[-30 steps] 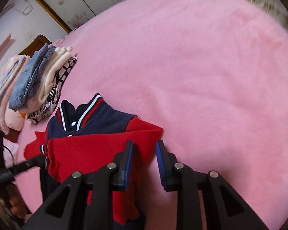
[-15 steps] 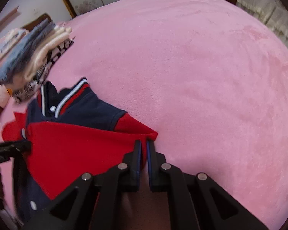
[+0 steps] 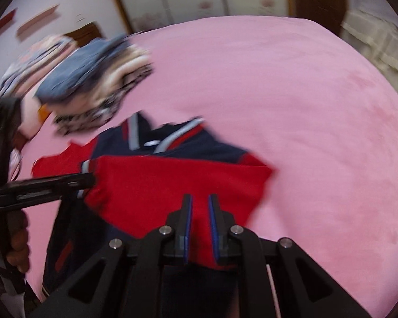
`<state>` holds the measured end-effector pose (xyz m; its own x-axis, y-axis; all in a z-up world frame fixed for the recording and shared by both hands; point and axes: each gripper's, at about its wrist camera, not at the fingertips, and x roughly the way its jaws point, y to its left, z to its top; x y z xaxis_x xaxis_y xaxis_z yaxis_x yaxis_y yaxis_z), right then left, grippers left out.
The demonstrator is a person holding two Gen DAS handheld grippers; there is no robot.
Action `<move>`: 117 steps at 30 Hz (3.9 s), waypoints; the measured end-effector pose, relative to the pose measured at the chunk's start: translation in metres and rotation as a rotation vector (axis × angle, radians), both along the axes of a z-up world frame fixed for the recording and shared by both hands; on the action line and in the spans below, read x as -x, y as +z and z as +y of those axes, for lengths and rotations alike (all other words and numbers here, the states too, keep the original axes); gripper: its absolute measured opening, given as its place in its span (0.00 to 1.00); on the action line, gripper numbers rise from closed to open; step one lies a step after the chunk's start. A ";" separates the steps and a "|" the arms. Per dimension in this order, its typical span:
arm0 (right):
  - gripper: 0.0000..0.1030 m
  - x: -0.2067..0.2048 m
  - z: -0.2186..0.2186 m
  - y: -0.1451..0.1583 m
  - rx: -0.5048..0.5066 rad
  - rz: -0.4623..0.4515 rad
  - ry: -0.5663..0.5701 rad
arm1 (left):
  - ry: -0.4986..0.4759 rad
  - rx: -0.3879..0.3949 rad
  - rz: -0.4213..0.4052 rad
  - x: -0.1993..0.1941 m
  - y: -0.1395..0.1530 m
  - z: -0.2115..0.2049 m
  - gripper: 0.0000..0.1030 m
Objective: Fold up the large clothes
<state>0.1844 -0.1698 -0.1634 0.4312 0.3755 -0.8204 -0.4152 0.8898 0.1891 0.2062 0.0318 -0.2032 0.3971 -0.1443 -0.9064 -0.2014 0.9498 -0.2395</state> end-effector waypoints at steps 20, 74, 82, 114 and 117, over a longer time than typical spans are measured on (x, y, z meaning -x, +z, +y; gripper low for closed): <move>0.01 -0.008 -0.062 -0.029 0.132 0.062 -0.231 | 0.196 -0.063 0.044 0.006 -0.009 0.032 0.32; 0.03 0.085 0.235 0.039 -0.018 0.040 -0.060 | 0.512 0.365 0.018 0.134 -0.012 0.319 0.57; 0.03 0.079 0.251 0.015 0.011 0.073 -0.061 | 0.615 0.453 0.004 0.123 -0.049 0.353 0.51; 0.03 0.070 0.020 0.005 0.047 0.109 -0.394 | -0.178 0.213 -0.131 0.006 0.029 -0.021 0.29; 0.03 0.066 0.011 0.004 0.045 0.114 -0.390 | -0.176 0.209 -0.118 0.013 0.025 -0.025 0.29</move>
<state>0.1181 -0.1592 -0.1599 0.4392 0.1642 -0.8832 -0.0232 0.9849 0.1716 0.1936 0.0071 -0.1785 0.4505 -0.3991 -0.7986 0.0025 0.8951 -0.4459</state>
